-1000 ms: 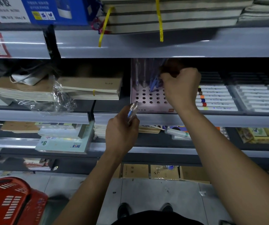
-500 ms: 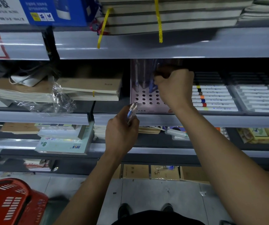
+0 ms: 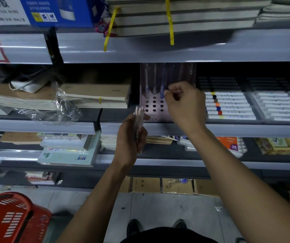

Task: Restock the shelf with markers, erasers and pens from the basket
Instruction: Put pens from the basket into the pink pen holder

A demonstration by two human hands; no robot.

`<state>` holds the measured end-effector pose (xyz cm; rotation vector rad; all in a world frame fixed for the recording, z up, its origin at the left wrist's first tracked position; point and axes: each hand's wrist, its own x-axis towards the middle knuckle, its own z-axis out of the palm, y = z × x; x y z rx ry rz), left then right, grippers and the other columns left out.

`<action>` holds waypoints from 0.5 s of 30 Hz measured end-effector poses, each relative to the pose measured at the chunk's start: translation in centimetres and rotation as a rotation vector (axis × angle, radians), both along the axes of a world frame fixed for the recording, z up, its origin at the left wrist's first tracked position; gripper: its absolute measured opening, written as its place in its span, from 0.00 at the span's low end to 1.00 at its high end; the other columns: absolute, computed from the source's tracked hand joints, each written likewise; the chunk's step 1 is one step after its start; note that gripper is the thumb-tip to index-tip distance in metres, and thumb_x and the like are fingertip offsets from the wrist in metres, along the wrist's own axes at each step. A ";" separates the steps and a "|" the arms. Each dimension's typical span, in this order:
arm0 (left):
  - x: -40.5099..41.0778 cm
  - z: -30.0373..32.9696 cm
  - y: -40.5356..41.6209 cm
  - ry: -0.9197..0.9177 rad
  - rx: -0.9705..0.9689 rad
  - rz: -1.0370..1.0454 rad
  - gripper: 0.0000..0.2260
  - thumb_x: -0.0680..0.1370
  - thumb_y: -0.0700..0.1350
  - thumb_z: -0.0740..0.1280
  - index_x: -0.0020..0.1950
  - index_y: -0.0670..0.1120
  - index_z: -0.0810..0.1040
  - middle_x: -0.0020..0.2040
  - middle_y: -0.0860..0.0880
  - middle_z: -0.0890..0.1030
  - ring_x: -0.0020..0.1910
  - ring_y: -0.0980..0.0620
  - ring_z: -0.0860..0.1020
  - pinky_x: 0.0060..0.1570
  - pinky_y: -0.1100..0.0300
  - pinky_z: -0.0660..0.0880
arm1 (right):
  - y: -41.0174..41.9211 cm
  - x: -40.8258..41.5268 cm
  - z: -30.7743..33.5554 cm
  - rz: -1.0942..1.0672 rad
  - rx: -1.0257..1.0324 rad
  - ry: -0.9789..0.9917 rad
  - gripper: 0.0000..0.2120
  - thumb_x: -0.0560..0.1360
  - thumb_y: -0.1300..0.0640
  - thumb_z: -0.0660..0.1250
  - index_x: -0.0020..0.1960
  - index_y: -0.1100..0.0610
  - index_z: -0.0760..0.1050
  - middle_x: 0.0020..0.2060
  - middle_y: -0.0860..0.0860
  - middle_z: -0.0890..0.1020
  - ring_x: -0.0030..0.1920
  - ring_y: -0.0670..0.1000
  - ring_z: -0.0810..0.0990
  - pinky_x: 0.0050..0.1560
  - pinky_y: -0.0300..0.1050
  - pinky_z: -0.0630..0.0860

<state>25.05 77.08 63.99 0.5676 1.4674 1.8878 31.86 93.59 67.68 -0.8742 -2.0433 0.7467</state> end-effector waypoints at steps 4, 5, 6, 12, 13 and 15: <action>0.3 0.7 -0.4 -0.102 0.039 -0.043 0.20 0.88 0.52 0.48 0.57 0.39 0.73 0.33 0.47 0.69 0.29 0.51 0.62 0.28 0.57 0.57 | -2.2 1.5 -0.6 0.074 -0.005 0.120 0.04 0.78 0.61 0.71 0.51 0.54 0.83 0.42 0.44 0.84 0.41 0.38 0.81 0.43 0.26 0.74; 0.3 0.8 -0.3 -0.110 0.039 -0.048 0.20 0.88 0.51 0.48 0.54 0.40 0.74 0.34 0.47 0.68 0.29 0.51 0.62 0.29 0.56 0.56 | -2.8 1.8 -0.7 0.114 -0.022 0.138 0.05 0.78 0.61 0.70 0.51 0.54 0.83 0.42 0.43 0.84 0.41 0.39 0.81 0.44 0.27 0.75; 0.3 0.8 -0.2 -0.118 0.040 -0.050 0.20 0.88 0.50 0.48 0.52 0.41 0.74 0.34 0.47 0.68 0.29 0.50 0.61 0.29 0.54 0.55 | -3.5 2.1 -0.7 0.162 -0.040 0.155 0.05 0.78 0.62 0.70 0.52 0.55 0.83 0.42 0.43 0.84 0.42 0.41 0.82 0.44 0.30 0.77; 0.8 1.6 0.3 -0.022 0.041 -0.054 0.16 0.82 0.46 0.59 0.58 0.32 0.70 0.36 0.34 0.65 0.33 0.44 0.61 0.30 0.50 0.57 | -6.2 3.2 -1.1 0.405 -0.222 0.187 0.04 0.79 0.58 0.72 0.52 0.55 0.83 0.42 0.44 0.85 0.43 0.46 0.84 0.44 0.39 0.80; 0.9 1.7 0.4 0.004 0.031 -0.050 0.18 0.80 0.44 0.59 0.62 0.30 0.69 0.38 0.31 0.66 0.34 0.42 0.60 0.31 0.49 0.57 | -6.4 3.2 -1.2 0.414 -0.257 0.179 0.05 0.79 0.57 0.72 0.54 0.54 0.83 0.43 0.44 0.85 0.44 0.46 0.84 0.44 0.38 0.80; 1.1 1.7 0.4 0.007 0.021 -0.049 0.18 0.82 0.41 0.58 0.67 0.30 0.68 0.44 0.32 0.70 0.35 0.43 0.62 0.31 0.50 0.57 | -6.8 3.2 -1.4 0.412 -0.312 0.178 0.06 0.79 0.58 0.73 0.55 0.53 0.83 0.44 0.44 0.86 0.43 0.43 0.85 0.43 0.34 0.79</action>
